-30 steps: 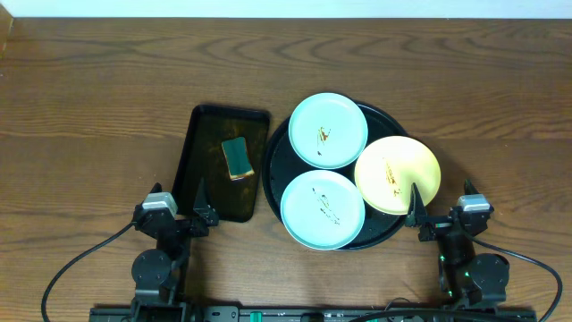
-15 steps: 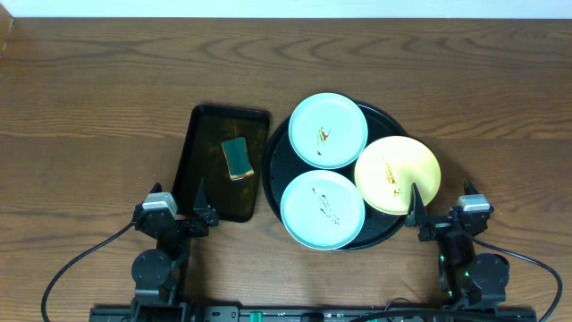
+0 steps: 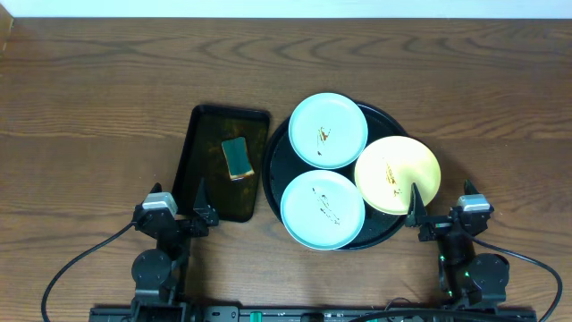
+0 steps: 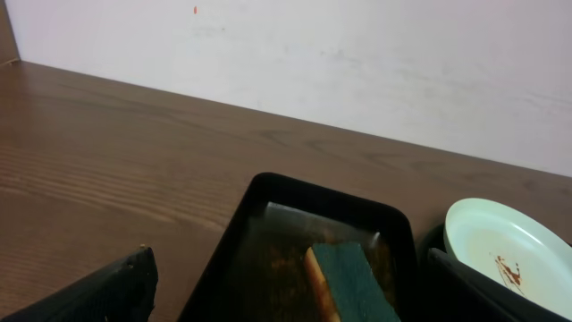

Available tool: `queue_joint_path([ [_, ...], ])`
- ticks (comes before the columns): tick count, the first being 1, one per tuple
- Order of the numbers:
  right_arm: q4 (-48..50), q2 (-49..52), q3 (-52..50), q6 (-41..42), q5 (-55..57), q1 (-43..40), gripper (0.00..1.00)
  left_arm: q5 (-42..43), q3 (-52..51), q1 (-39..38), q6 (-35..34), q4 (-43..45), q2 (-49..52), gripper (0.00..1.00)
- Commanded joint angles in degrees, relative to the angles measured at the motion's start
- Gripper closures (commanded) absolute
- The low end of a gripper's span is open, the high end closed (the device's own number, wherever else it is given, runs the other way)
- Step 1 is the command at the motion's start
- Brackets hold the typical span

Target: Clean dirty plates on tray and stack at the side

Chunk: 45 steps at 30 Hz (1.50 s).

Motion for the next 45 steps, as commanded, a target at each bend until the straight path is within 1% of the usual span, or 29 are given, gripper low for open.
queue_joint_path([
  [1,-0.2,-0.2,0.0,2.0,-0.1,-1.6,0.01,-0.7,-0.8,0.0,0.6,-2.7,-0.2,0.07],
  [10,-0.2,2.1,0.0,2.4,0.0,-1.6,0.01,-0.7,0.3,0.0,0.6,-2.8,0.5,0.07],
  [17,-1.7,6.9,3.5,3.4,0.0,-1.6,0.01,-0.7,3.4,0.0,0.6,-3.5,6.2,0.07],
  [21,-5.8,13.1,8.4,4.1,0.4,-1.6,0.01,-0.7,9.8,0.0,0.6,-8.9,13.6,0.07],
  [26,-10.4,24.8,16.7,4.4,0.4,-1.6,0.01,-0.7,21.1,0.0,0.6,-16.9,26.4,0.07],
  [30,-16.7,35.6,25.5,4.5,0.3,-1.6,0.01,-0.3,32.1,0.0,0.6,-25.7,38.1,0.07],
  [33,-23.1,43.4,32.8,2.9,0.4,-1.6,0.01,2.7,41.1,0.0,0.6,-34.6,47.2,0.07],
  [35,-26.1,47.9,36.9,0.5,0.3,-1.6,0.01,4.1,46.0,0.0,0.6,-39.7,51.7,0.07],
  [38,-29.0,52.7,41.3,0.4,-1.6,-1.6,0.01,4.0,51.6,0.0,0.6,-45.6,56.7,0.07],
  [41,-29.2,55.1,42.5,0.4,-4.2,-1.6,0.01,4.8,53.1,0.0,0.6,-46.5,58.8,0.07],
  [45,-28.6,55.4,42.5,0.4,-4.3,-1.6,0.01,7.4,53.0,0.0,0.6,-41.7,59.5,0.07],
])
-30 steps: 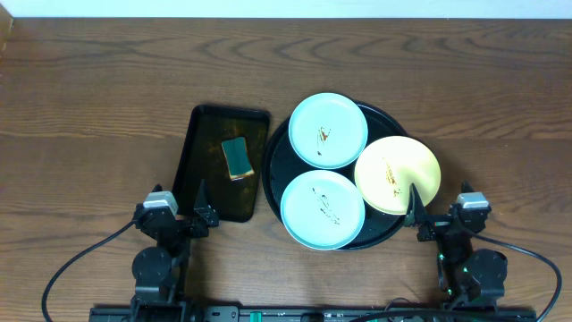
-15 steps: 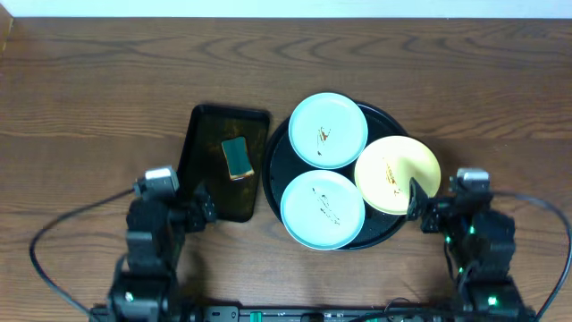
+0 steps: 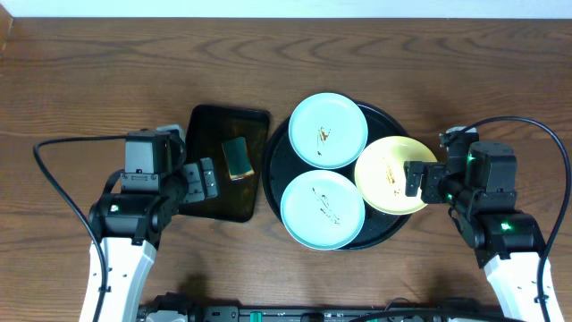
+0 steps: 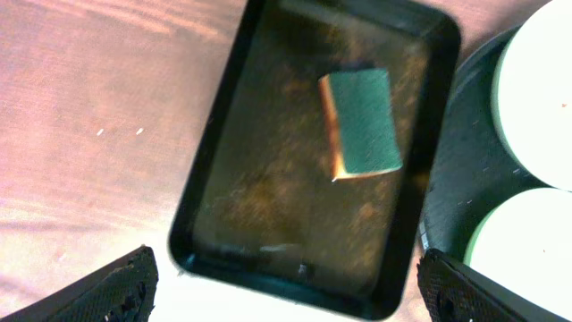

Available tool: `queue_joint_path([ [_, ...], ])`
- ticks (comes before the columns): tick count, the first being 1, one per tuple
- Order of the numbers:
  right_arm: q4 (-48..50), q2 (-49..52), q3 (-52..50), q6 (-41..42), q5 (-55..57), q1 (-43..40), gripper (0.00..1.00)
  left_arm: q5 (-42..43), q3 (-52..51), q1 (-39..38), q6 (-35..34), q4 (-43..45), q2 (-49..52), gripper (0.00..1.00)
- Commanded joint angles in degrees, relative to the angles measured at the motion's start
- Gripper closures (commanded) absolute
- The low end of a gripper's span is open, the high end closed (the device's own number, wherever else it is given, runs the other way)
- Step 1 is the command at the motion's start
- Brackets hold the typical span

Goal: Clean dirty plates on tray and stack at the side
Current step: 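Reach left gripper to the sponge and right gripper to the yellow plate rim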

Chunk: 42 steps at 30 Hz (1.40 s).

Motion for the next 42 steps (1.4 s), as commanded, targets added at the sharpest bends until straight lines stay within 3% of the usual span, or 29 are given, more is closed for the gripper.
queue_joint_path([
  [1,0.3,0.2,1.2,-1.1,-0.8,-1.6,0.01,3.5,1.4,0.0,0.5,4.0,0.5,0.07],
  [5,1.2,0.2,1.3,-0.3,2.5,-1.6,0.01,3.3,2.3,0.0,0.5,9.7,2.5,0.07],
  [12,1.3,1.4,1.4,2.9,5.6,-1.6,0.02,3.1,7.5,0.0,0.3,9.3,14.6,0.08],
  [24,1.0,3.3,1.3,2.9,5.6,-1.6,0.02,3.9,7.7,-2.5,-3.8,12.1,31.2,0.13],
  [35,1.0,3.3,1.3,2.8,5.6,-1.6,0.02,-0.7,7.7,-8.8,-10.1,17.5,40.2,0.24],
  [42,1.0,3.3,1.3,2.8,5.6,-1.6,0.02,-1.1,7.6,-11.2,-10.3,20.3,42.4,0.28],
])
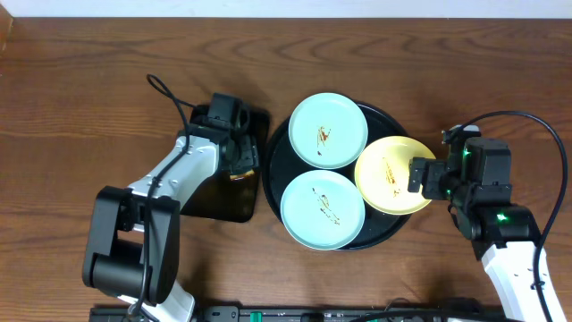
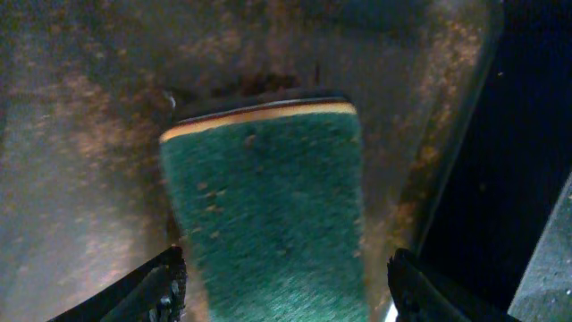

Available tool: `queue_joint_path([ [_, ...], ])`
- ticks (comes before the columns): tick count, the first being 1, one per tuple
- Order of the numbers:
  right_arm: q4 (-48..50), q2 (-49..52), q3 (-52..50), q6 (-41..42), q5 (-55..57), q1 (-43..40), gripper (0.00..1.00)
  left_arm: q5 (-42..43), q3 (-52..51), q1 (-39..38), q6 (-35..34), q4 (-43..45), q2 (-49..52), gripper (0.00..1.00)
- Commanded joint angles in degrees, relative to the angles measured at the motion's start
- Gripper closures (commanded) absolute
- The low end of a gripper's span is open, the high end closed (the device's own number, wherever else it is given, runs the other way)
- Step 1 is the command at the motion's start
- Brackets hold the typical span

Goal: Clean dirty plates on tray and stack at the side
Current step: 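Reach left gripper to the sponge and right gripper to the yellow plate rim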

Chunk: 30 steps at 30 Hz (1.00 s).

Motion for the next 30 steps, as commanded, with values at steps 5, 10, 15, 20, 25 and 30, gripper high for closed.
queue_joint_path([
  [5,0.0,0.1,1.2,0.9,0.8,-1.6,0.03,-3.7,1.0,-1.7,-1.0,0.5,0.7,0.35],
  [10,0.0,0.1,1.2,0.9,0.8,-1.6,0.03,-4.9,0.9,-1.7,-1.2,0.3,0.9,0.39],
  [15,0.0,0.1,1.2,0.9,0.8,-1.6,0.04,-5.6,0.8,-1.7,-1.3,0.2,1.3,0.50],
  [20,0.0,0.1,1.2,0.9,0.8,-1.6,0.05,-5.8,0.8,-1.7,-1.3,0.3,1.4,0.68],
  [25,-0.3,0.1,1.2,0.9,0.8,-1.6,0.06,-5.8,0.7,-1.7,-1.2,0.2,1.5,0.81],
  [30,-0.9,0.1,1.2,0.9,0.8,-1.6,0.07,-6.0,-0.1,-1.7,-1.2,0.2,1.5,0.92],
])
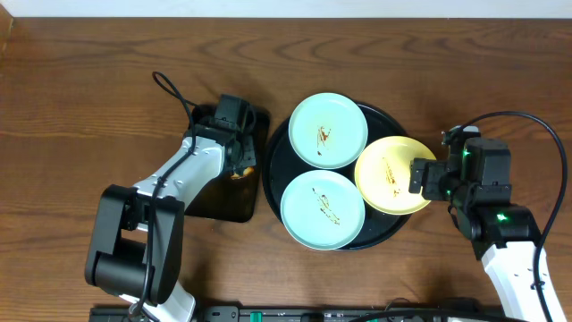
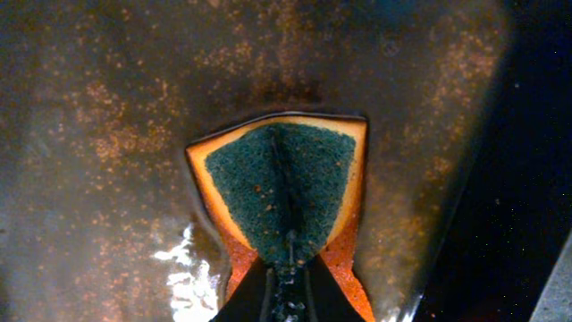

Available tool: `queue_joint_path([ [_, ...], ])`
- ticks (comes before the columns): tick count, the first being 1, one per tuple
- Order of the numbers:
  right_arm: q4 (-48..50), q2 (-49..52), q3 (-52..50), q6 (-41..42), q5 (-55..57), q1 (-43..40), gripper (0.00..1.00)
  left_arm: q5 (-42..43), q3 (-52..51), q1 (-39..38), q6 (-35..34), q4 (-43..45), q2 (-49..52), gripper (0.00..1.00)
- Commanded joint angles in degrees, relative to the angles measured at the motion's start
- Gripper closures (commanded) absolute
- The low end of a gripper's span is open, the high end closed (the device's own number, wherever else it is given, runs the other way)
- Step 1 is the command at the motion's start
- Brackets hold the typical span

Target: Clean dirty plates on tray and stack at the side

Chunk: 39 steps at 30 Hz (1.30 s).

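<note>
A green-topped orange sponge [image 2: 284, 183] lies in a wet black rectangular tray [image 1: 213, 199], pinched into a fold. My left gripper [image 2: 286, 273] is shut on its near end; from overhead this gripper [image 1: 236, 154] covers most of the sponge. On the round black tray [image 1: 273, 170] sit three stained plates: a pale blue one [image 1: 327, 131] at the back, another pale blue one [image 1: 323, 209] in front and a yellow one [image 1: 393, 174] at the right. My right gripper [image 1: 418, 176] hovers at the yellow plate's right rim, fingers apparently spread, holding nothing.
Brown grit and a film of liquid cover the rectangular tray's floor [image 2: 107, 134]. Its right wall [image 2: 465, 179] runs close beside the sponge. Bare wooden table [image 1: 89, 89] spreads left and behind both trays. The left arm's cable [image 1: 170, 94] loops over the table.
My left gripper was open with a finger either side of the flat sponge. Now it is shut on the sponge, which is folded up between the fingers. The right arm has not moved.
Both arms rested low at the table's front edge, grippers open. Then the left gripper hung above the rectangular tray and the right reached the yellow plate's rim. Then the left was down over the sponge, open. Now it grips the sponge.
</note>
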Motion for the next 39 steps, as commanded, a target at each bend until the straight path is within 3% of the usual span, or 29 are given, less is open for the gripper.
queue_joint_path([
  [1,-0.3,0.1,1.2,0.9,0.8,-1.6,0.07,-1.2,-0.1,-0.2,0.0,-0.3,1.2,0.92],
  [12,0.8,0.1,1.2,0.9,5.5,-1.7,0.10,-1.3,0.9,0.3,2.6,-4.6,-5.8,0.93],
  [15,2.1,0.2,1.5,1.5,4.0,-2.5,0.29,-0.8,0.9,0.3,5.4,-7.0,-10.7,0.93],
  [18,1.9,1.6,3.0,1.5,2.1,-4.2,0.29,0.4,0.9,0.3,8.3,-8.9,-14.8,0.92],
  [22,0.9,5.2,4.1,1.4,-1.5,-7.0,0.27,3.7,0.9,0.3,11.0,-10.5,-18.3,0.93],
  [33,3.4,20.0,4.1,-3.7,-11.4,-10.3,0.32,3.8,0.8,0.3,10.9,-11.8,-18.3,0.92],
  [39,5.7,24.9,4.1,-3.4,-11.7,-10.3,0.47,3.8,0.8,0.3,10.9,-12.0,-18.3,0.92],
])
